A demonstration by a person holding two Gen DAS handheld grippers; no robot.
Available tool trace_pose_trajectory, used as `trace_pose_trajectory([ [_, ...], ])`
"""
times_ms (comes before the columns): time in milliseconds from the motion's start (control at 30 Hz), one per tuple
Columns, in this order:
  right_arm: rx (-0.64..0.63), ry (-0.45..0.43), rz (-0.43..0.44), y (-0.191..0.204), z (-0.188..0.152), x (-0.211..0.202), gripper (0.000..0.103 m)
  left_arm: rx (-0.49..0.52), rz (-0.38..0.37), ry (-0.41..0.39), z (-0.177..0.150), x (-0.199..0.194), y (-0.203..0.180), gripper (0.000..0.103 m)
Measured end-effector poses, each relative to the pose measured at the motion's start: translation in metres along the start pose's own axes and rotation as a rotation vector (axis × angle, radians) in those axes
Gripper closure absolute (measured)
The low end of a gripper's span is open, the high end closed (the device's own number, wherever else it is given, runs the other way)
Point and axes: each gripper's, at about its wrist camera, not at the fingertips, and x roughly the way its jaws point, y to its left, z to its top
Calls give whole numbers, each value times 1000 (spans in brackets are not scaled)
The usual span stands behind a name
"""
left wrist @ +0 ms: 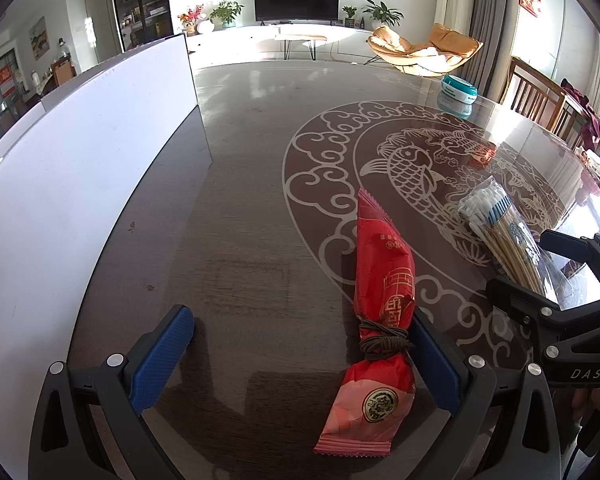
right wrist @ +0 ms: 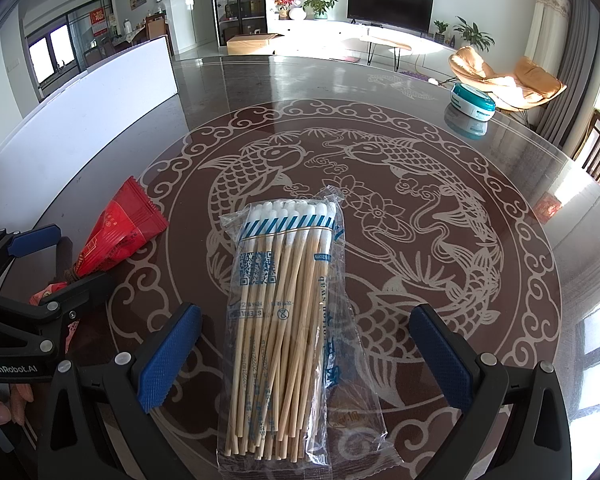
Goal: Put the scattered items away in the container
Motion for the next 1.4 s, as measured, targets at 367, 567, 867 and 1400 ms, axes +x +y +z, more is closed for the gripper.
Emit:
trace_pose_trajectory([
  [367, 0, 0, 1, 0, 0, 1, 0, -12, 11, 8, -4, -5, -2, 0],
  [567, 0, 0, 1, -1, 0, 1, 0, -6, 8, 7, -5, -6, -3, 0],
  [867, 0, 0, 1, -1, 0, 1, 0, 9, 1, 18, -9, -9, -4, 0],
  [1400, -24, 341, 220, -32, 60, 10, 0, 45, -159, 164, 13, -10, 11, 0],
])
